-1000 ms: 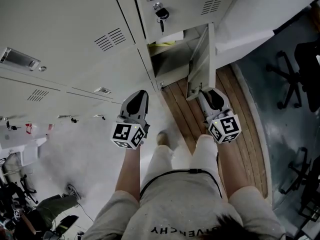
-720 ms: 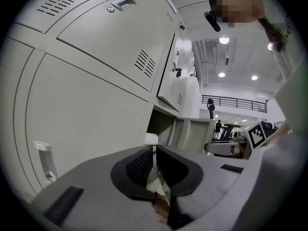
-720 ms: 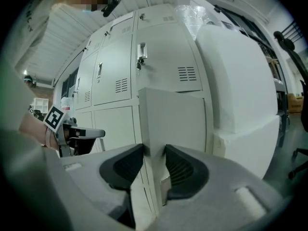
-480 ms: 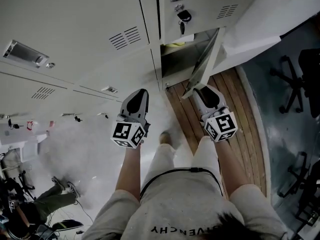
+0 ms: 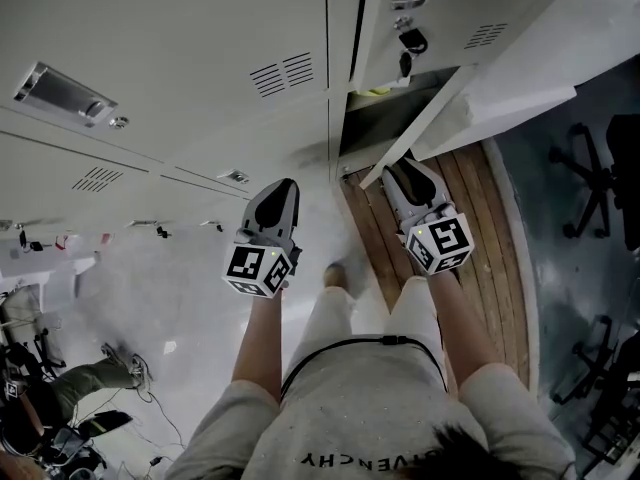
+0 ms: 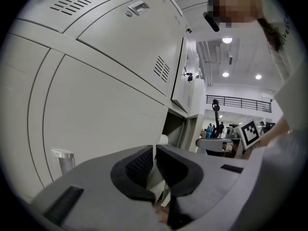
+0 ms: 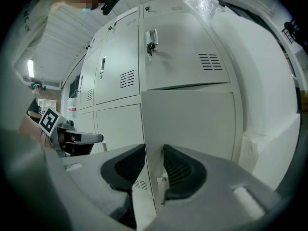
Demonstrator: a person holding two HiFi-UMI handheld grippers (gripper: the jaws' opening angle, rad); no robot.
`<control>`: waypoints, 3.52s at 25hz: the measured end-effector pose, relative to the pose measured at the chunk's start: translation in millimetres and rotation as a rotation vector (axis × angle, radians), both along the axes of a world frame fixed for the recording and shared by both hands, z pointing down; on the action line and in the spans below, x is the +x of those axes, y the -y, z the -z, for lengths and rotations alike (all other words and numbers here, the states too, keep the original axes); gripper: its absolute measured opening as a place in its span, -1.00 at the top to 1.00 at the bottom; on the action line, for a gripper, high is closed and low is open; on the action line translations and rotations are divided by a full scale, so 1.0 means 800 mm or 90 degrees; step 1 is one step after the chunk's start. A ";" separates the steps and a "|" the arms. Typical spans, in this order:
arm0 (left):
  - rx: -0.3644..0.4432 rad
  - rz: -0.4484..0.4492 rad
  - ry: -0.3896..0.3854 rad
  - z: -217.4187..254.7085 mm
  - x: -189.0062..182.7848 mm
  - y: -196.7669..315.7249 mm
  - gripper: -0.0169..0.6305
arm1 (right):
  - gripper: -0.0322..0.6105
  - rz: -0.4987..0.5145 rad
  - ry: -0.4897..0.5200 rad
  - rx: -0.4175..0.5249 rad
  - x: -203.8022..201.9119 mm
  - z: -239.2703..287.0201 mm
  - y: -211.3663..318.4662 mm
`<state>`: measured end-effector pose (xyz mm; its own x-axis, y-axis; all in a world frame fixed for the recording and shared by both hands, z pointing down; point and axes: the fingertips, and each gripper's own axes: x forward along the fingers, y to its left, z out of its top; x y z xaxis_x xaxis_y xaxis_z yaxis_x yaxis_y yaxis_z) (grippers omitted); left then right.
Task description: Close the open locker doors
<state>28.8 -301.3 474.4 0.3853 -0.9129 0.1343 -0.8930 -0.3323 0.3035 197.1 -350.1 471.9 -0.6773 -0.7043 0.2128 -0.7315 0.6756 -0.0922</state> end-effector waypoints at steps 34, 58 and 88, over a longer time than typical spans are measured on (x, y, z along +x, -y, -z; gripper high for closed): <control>-0.019 0.058 0.005 -0.019 -0.081 -0.010 0.89 | 0.72 0.008 0.022 0.002 -0.086 -0.009 0.084; -0.027 0.083 0.008 -0.030 -0.115 -0.026 0.89 | 0.79 -0.011 0.031 0.001 -0.095 -0.012 0.104; 0.024 0.182 0.062 0.036 -0.155 -0.152 0.89 | 0.91 0.082 0.046 0.067 -0.058 0.068 -0.045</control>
<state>-95.4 -180.0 445.6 0.0983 -0.9877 0.1219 -0.9765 -0.0721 0.2033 150.3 -314.4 417.3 -0.7741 -0.6267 0.0896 -0.6325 0.7718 -0.0658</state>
